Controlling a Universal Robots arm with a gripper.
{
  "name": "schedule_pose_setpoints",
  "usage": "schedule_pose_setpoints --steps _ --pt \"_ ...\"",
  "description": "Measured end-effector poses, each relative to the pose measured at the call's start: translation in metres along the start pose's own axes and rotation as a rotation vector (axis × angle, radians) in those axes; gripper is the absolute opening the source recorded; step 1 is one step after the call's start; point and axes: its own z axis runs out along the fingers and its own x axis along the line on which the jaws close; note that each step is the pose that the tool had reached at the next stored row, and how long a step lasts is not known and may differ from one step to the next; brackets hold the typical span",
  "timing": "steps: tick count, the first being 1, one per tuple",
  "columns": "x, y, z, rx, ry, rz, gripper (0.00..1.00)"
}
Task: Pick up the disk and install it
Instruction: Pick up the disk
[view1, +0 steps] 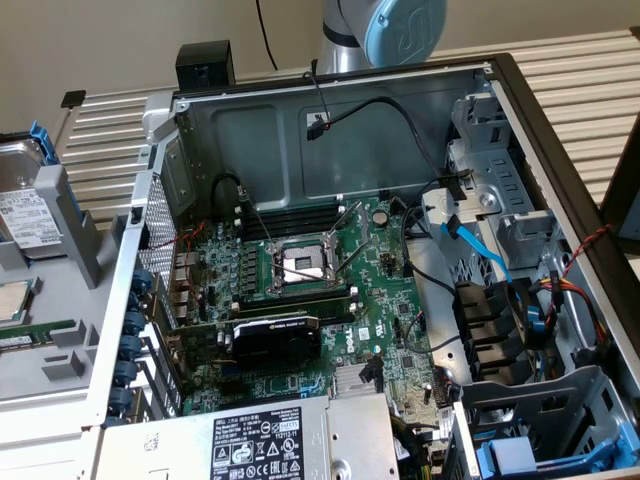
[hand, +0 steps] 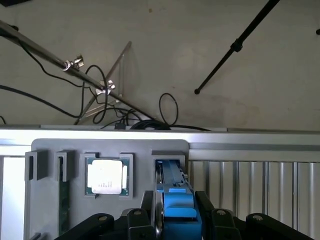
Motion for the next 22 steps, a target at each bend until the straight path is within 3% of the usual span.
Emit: schedule_pose_setpoints --steps 2,5,11,14,17,18,22 --pt "-0.0012 0.0 0.0001 0.0 0.0081 0.0 0.46" --pt "-0.0015 0.0 0.0001 0.0004 0.0122 0.0 0.46" --pt "-0.0016 -0.0001 0.0001 0.0015 0.0123 0.0 0.46" --pt "-0.0016 0.0 0.0004 0.0054 0.0119 0.0 0.46" --pt "-0.0008 0.0 0.0005 0.0078 0.0097 0.0 0.44" --pt "-0.0002 0.0 0.0005 0.0078 0.0086 0.0 0.38" --pt "0.0014 0.0 0.0006 0.0079 0.0058 0.0 0.37"
